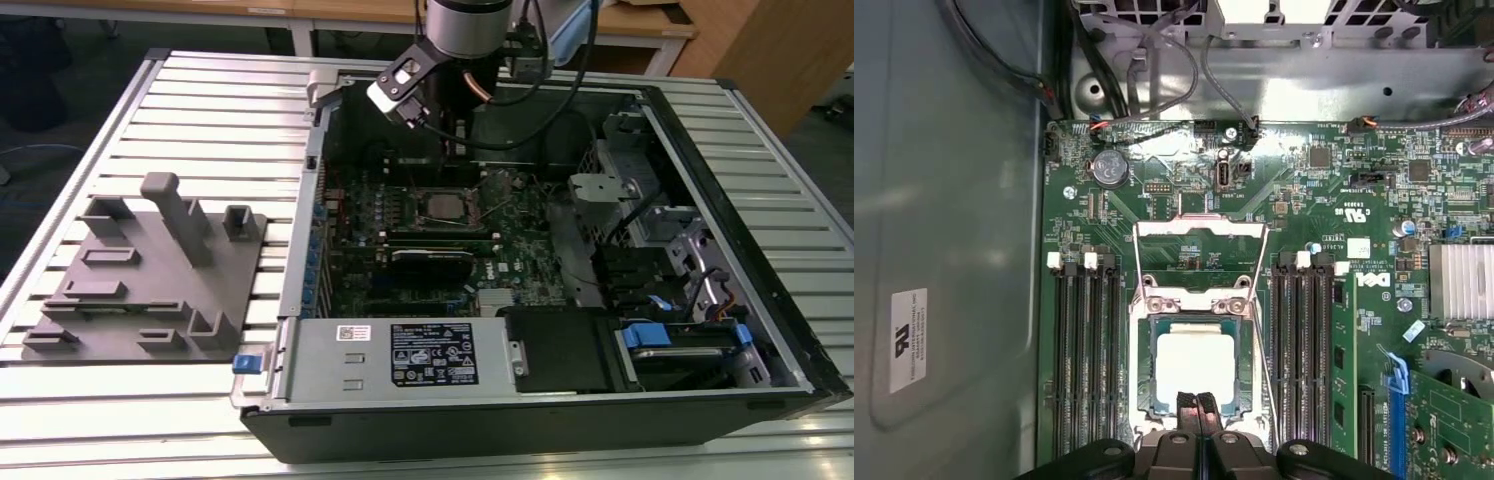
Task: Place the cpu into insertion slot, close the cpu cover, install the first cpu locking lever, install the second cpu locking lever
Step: 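Close the cpu cover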
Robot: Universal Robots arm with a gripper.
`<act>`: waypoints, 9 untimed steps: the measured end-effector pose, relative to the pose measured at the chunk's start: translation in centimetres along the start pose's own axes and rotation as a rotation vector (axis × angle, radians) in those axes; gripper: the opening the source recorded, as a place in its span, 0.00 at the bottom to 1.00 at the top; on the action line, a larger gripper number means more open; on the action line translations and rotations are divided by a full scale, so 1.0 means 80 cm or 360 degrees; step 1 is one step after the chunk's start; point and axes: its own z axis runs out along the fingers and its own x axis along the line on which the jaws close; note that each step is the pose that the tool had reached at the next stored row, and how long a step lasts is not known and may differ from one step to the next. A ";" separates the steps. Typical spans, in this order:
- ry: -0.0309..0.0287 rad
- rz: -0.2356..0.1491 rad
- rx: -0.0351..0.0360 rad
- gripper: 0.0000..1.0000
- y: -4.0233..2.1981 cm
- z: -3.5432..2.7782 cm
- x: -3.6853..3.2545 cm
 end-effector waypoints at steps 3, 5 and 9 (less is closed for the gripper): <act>-0.00001 0.0000 0.0000 0.11 0.0001 -0.0001 0.0000; -0.00005 0.0000 0.0000 0.11 0.0014 -0.0002 -0.0001; -0.00001 0.0000 0.0000 0.11 0.0032 0.0000 0.0000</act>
